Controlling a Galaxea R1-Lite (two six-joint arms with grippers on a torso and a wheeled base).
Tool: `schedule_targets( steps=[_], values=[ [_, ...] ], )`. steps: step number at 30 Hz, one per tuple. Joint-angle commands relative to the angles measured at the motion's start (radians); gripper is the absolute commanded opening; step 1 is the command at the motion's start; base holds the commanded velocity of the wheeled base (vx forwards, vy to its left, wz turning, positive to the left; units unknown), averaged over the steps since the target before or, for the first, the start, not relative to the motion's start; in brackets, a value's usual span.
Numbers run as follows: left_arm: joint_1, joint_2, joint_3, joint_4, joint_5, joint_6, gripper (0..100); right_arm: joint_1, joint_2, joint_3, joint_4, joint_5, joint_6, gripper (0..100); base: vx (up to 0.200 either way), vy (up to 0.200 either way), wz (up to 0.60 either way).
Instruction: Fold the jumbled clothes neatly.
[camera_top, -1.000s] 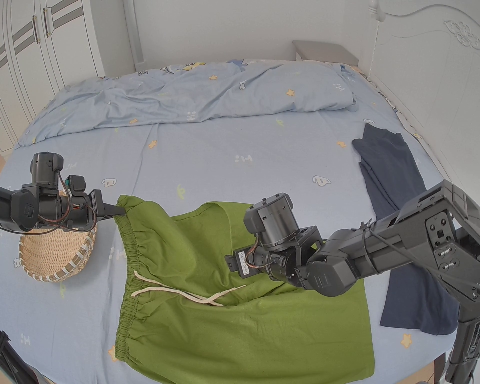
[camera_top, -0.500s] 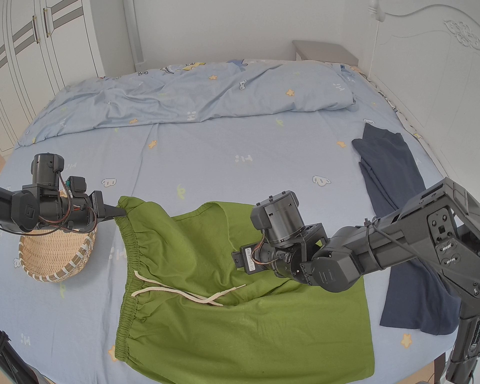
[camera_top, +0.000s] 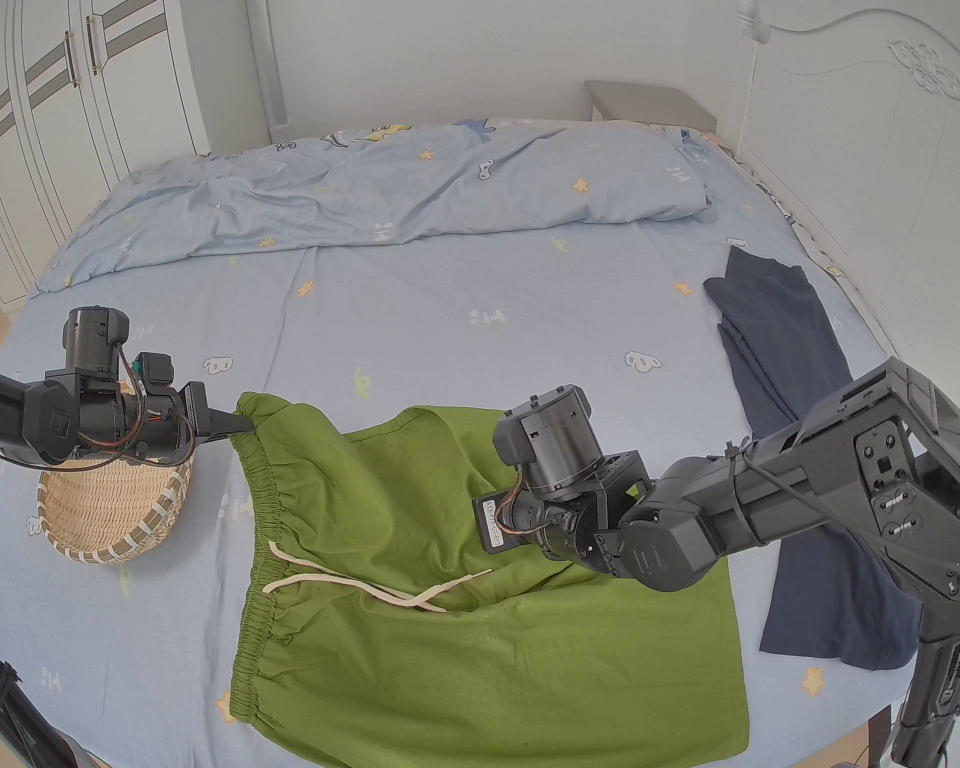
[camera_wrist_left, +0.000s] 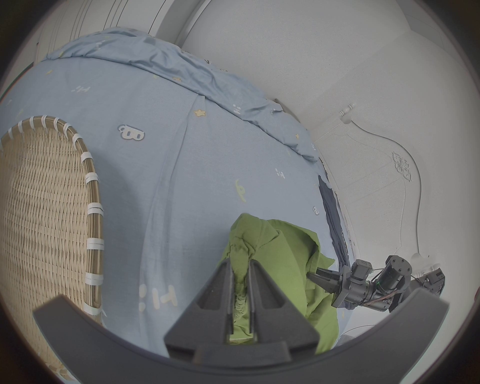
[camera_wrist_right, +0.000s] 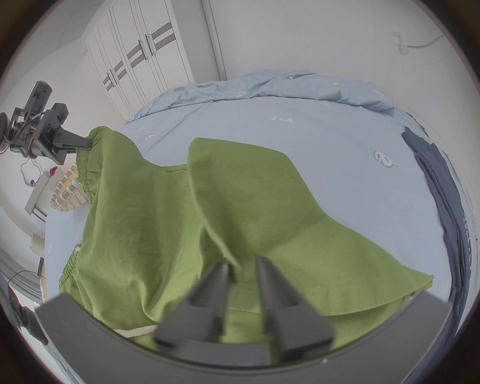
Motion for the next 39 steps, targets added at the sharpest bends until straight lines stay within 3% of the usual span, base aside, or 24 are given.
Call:
schedule_targets(
  steps=[1, 13, 20, 23, 29, 35, 39],
  values=[
    [0.000, -0.002, 0.000, -0.001, 0.000, -0.001, 0, 0.007, 0.003, -0.001, 0.000, 0.000, 0.000, 0, 0.000, 0.000, 0.00],
    [0.002, 0.001, -0.005, 0.001, 0.000, -0.002, 0, -0.013, -0.027, -0.002, 0.000, 0.002, 0.029, 0, 0.000, 0.000, 0.00],
    [0.011, 0.004, -0.026, -0.004, 0.000, -0.004, 0, -0.125, -0.190, -0.033, 0.072, 0.037, 0.012, 0, 0.000, 0.000, 0.00],
    [0.013, 0.025, -0.048, -0.001, 0.000, -0.005, 0, -0.208, -0.248, -0.080, 0.176, 0.112, 0.007, 0, 0.000, 0.000, 0.00],
    [0.014, 0.050, -0.109, 0.010, 0.000, -0.013, 0, -0.364, -0.267, -0.160, 0.224, 0.223, 0.003, 0, 0.000, 0.000, 0.00],
    [0.016, 0.088, -0.161, 0.013, 0.002, -0.011, 0, -0.461, -0.255, -0.182, 0.248, 0.322, -0.054, 0, 0.000, 0.000, 0.00],
    [0.019, 0.116, -0.213, 0.029, 0.002, -0.010, 0, -0.513, -0.225, -0.240, 0.253, 0.355, -0.075, 0, 0.000, 0.000, 0.00]
  ],
)
